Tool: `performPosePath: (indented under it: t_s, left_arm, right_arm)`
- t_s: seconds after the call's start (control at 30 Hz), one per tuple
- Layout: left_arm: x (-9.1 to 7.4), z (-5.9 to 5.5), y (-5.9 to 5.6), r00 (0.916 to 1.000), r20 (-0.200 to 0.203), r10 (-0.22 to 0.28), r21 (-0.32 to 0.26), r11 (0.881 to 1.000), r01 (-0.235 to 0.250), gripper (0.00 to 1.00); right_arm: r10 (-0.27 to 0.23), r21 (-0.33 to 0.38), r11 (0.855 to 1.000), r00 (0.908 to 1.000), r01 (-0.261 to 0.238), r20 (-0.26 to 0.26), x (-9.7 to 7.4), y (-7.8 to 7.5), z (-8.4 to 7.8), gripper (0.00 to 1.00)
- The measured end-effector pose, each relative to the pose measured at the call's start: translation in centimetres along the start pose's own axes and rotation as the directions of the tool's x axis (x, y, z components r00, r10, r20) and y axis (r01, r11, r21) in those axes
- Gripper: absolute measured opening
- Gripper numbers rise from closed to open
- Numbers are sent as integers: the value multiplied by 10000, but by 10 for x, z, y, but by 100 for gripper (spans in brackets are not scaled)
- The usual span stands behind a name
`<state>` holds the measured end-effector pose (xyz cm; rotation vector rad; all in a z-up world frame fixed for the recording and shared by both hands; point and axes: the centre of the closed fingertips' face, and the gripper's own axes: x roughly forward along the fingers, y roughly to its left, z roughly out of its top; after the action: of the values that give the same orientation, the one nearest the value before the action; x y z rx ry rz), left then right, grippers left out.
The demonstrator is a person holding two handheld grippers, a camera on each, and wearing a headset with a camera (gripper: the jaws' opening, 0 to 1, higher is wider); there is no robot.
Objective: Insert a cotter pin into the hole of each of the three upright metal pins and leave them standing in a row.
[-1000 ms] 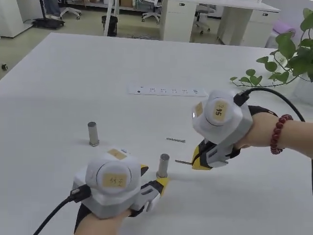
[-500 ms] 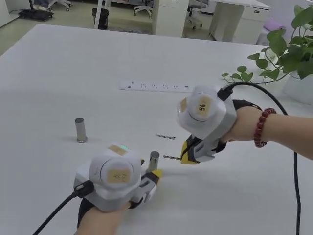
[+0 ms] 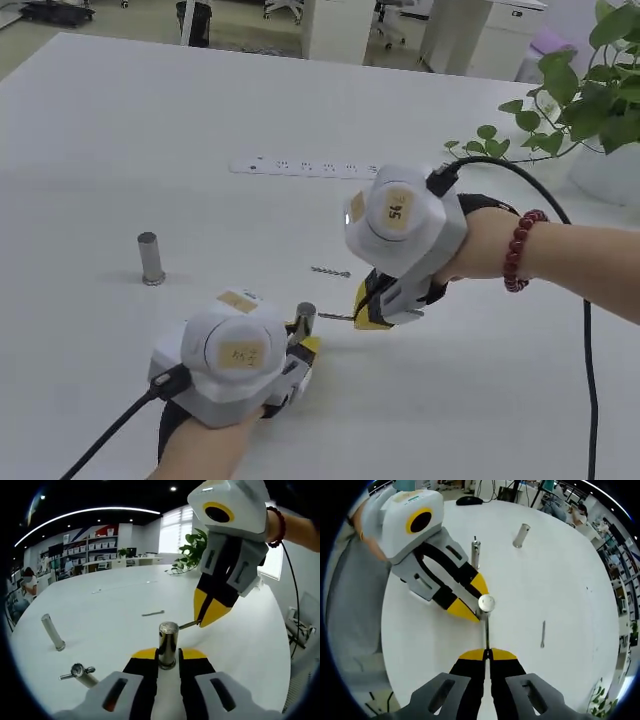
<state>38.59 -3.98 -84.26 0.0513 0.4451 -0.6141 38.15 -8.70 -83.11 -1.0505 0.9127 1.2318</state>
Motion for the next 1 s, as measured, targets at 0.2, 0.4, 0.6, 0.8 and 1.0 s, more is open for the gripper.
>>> performPosePath:
  t_s: [0.2,0.4,0.6,0.8,1.0]
  left_arm:
    - [1,-2,2,9999,-97,55,-24,10000,-55,12]
    - [0,-3,2,9999,-128,33,-43,10000,-33,12]
    - [1,-4,2,9999,-142,7,91,10000,-5,11]
    - [1,-4,2,9999,-148,-7,133,9999,9,11]
    - [1,-4,3,9999,-144,6,132,9999,-4,11]
  right_arm:
    - [39,-150,9999,10000,-40,-67,1,-1,4,3]
    - [42,-345,9994,9997,-50,-249,1,0,5,3]
    - [41,-369,9993,9994,-54,-337,-1,-1,6,3]
    - [58,-510,9987,9994,-75,-343,-1,-1,10,3]
    - [57,-638,9979,9993,-81,-378,-4,-2,10,3]
